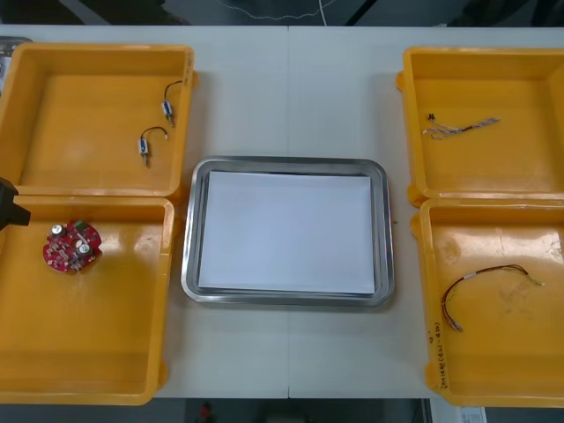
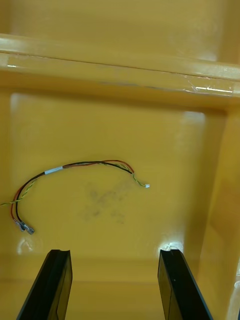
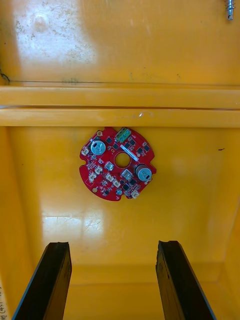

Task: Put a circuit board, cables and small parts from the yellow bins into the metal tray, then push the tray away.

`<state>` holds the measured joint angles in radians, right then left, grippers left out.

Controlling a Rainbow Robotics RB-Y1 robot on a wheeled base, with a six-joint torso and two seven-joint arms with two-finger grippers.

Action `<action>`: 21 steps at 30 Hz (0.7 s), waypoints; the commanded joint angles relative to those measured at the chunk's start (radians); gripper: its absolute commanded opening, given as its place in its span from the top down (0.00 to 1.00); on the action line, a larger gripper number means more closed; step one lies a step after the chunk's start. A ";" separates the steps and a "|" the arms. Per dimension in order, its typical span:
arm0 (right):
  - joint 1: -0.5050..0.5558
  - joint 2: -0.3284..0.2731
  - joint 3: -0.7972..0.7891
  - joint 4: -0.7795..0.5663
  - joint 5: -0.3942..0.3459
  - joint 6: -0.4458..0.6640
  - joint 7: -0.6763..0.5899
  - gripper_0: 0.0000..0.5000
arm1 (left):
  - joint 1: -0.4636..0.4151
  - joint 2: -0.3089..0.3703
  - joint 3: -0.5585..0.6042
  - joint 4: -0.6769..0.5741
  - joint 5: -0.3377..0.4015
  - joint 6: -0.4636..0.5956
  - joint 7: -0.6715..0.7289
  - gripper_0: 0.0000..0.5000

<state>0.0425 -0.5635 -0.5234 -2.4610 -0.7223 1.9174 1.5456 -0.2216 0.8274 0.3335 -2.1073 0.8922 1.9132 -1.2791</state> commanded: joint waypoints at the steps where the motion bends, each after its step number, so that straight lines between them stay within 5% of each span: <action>1: 0.043 -0.013 -0.006 -0.053 0.040 0.002 -0.056 0.00 | 0.030 0.007 0.015 -0.002 -0.006 0.007 -0.043 0.00; 10: 0.040 -0.030 0.003 -0.065 0.035 0.002 -0.090 0.00 | 0.028 0.013 0.013 -0.002 -0.006 0.007 -0.071 0.00; 21: 0.030 -0.119 -0.010 -0.067 -0.160 0.002 -0.299 0.00 | 0.033 0.022 -0.056 -0.002 0.013 0.007 -0.143 0.00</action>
<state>0.0655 -0.6197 -0.5231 -2.4952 -0.8480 1.9174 1.2809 -0.2085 0.8273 0.3146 -2.1036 0.8950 1.9132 -1.2805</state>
